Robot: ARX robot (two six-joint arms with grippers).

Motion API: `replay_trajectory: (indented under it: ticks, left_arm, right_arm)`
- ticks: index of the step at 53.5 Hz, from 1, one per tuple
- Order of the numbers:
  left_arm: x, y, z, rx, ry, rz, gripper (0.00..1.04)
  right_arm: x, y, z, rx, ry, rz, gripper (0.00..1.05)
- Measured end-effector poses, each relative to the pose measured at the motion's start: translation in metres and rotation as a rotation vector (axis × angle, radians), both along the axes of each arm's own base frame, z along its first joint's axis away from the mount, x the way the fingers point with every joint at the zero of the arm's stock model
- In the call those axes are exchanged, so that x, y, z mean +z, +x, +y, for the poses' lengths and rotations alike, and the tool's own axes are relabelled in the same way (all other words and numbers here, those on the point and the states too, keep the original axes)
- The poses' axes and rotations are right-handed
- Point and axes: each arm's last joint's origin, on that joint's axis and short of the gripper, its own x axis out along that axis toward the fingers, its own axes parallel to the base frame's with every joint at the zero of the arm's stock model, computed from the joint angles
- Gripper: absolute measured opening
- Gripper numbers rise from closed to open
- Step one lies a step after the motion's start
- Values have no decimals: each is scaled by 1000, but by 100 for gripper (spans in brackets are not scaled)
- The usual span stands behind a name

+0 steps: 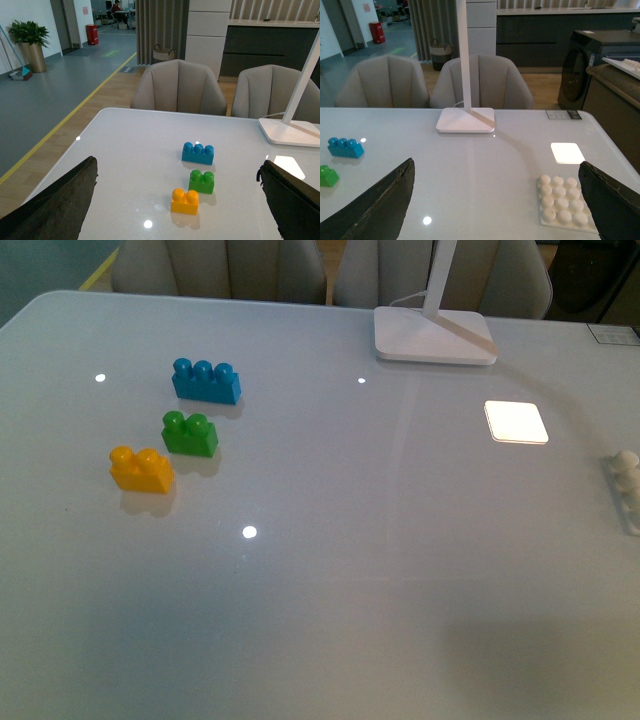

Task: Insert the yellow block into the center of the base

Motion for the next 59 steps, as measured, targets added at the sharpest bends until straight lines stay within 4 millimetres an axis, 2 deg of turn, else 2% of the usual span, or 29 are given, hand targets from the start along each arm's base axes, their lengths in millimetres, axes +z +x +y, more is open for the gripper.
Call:
replay_trajectory:
  ticks: [50,52,55,59]
  left_arm:
    - [0,0,0,0,0,0,97]
    - [0,0,0,0,0,0,97]
    - [0,0,0,2,0,1,97]
    - [0,0,0,0,0,0,97]
  right_arm:
    - [0,0,0,0,0,1,96]
    - [-1,1,0,-38,30,59,96]
    - [0,4,-4,-154,88,278,96]
    - [3,18,-14,-197,127,385,96]
